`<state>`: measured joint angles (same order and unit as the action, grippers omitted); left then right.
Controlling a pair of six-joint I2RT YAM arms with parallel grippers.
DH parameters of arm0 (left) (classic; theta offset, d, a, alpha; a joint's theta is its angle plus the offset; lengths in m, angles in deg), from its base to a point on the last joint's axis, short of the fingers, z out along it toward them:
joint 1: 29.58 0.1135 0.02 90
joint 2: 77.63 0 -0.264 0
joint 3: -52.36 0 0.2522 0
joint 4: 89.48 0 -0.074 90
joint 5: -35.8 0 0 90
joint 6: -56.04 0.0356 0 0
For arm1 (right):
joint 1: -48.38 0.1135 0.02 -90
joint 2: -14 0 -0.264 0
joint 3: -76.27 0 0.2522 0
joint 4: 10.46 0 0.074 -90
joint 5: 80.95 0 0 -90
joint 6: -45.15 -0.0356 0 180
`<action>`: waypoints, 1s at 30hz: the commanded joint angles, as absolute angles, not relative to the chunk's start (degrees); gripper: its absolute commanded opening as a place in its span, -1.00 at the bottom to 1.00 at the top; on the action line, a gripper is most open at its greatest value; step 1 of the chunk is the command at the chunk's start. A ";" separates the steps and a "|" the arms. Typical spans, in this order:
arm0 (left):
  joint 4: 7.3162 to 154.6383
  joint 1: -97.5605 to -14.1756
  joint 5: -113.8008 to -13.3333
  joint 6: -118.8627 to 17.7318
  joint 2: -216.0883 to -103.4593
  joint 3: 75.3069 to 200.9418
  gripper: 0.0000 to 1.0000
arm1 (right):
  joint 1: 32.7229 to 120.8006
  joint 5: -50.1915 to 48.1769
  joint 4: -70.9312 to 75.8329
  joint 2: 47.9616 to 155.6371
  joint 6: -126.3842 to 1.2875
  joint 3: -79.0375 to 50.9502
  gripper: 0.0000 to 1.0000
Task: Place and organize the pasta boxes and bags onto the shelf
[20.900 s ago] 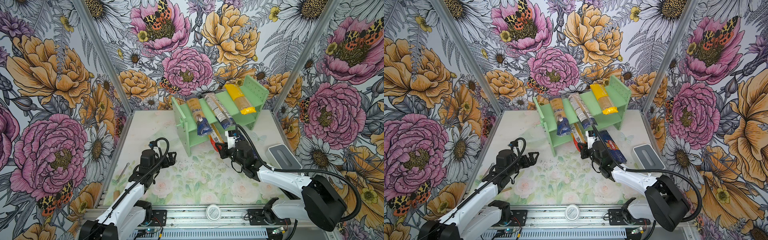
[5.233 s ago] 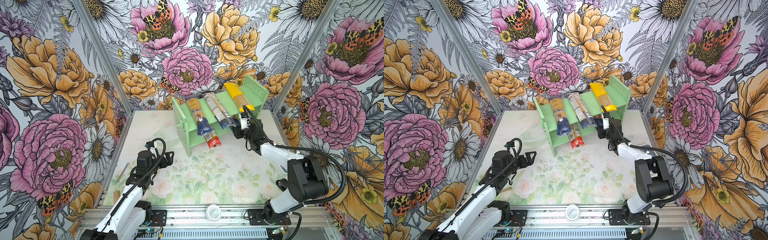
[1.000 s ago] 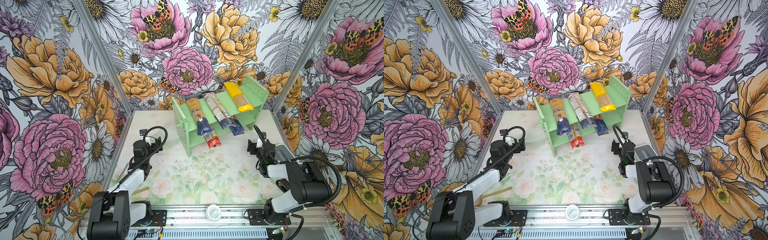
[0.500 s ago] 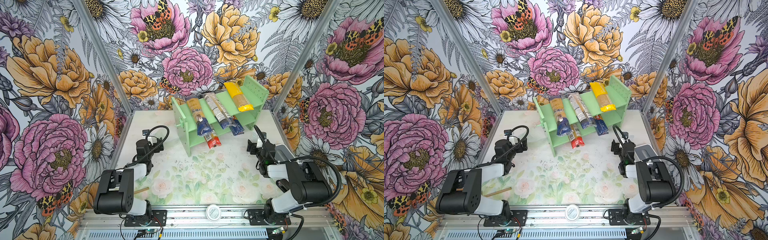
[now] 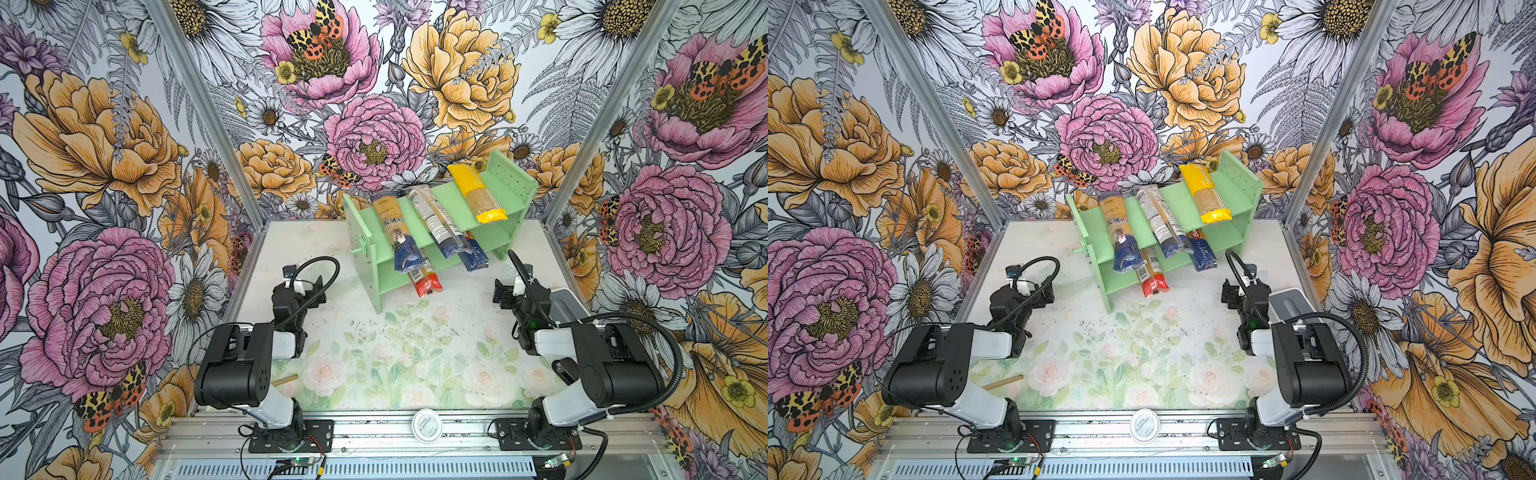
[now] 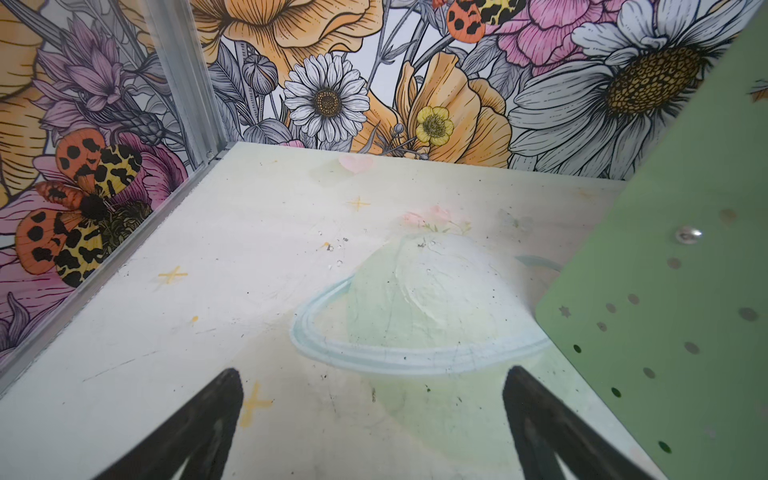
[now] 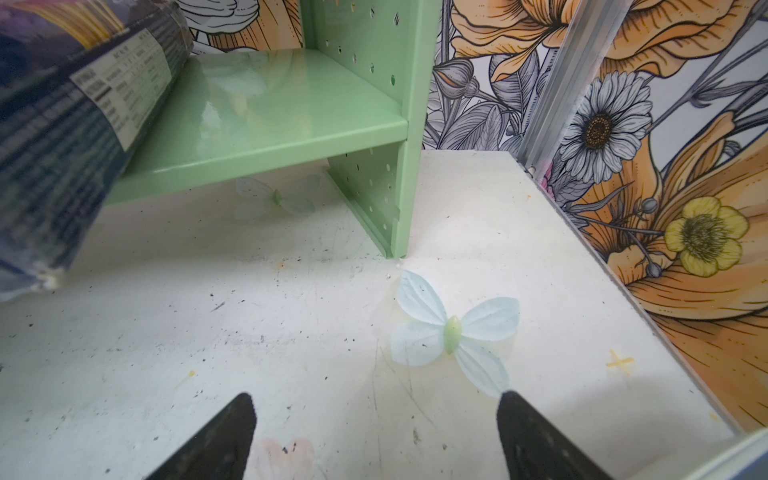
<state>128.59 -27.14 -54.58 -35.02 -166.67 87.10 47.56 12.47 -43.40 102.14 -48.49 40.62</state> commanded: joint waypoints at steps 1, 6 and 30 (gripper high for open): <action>131.08 -27.19 -53.38 -34.63 -166.48 87.48 0.98 | 47.22 13.06 -45.79 102.11 -49.24 39.76 0.91; 131.03 -27.29 -53.16 -34.65 -166.49 87.48 0.98 | 47.15 13.08 -45.75 102.15 -49.25 39.72 0.99; 130.26 -27.63 -54.48 -33.52 -166.49 87.83 0.97 | 47.10 13.08 -45.85 102.06 -49.24 39.83 0.99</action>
